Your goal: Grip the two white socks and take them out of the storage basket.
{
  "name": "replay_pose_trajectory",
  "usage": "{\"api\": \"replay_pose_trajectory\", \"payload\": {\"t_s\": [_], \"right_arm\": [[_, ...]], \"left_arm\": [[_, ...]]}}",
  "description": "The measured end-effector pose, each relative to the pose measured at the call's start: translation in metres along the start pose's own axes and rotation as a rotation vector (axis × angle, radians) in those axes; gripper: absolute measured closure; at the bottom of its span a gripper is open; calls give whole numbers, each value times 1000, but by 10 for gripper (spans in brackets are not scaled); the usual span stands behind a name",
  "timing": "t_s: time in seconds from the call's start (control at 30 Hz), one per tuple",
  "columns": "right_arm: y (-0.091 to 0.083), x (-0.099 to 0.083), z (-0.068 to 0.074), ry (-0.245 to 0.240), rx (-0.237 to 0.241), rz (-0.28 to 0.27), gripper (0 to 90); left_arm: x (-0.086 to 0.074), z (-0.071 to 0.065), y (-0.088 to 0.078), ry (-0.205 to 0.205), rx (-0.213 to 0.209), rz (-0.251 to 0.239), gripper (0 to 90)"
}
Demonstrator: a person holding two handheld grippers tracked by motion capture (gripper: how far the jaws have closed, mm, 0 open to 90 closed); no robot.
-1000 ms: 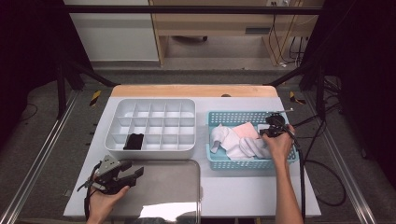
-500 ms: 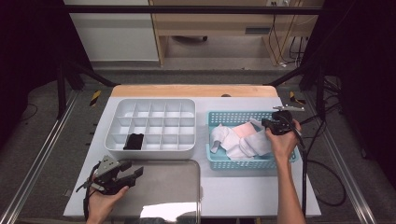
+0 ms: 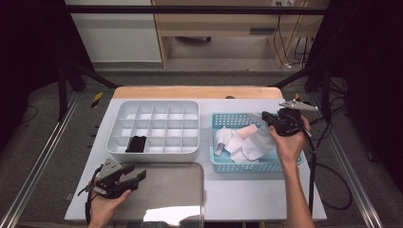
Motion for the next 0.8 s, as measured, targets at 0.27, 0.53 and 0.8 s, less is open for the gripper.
{"api": "replay_pose_trajectory", "payload": {"t_s": [0.27, 0.53, 0.8], "right_arm": [[-24, 26, 17, -52, 26, -73, 900], [-44, 38, 35, -95, 56, -122, 900], [-69, 44, 54, -132, 106, -156, 900]], "left_arm": [[0, 0, 1, -3, 0, 2, 427], [0, 0, 1, 0, 1, 5, 426], [0, 0, 0, -7, -4, 3, 429]]}}
Point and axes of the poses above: each handheld gripper's, and its own axes: y roughly forward along the jaws, x roughly out of its top, z roughly to its left, the point moved 1 cm from there along y, roughly forward along the jaws, and after that the axes turned 7 degrees about -y, right-handed, at the moved point
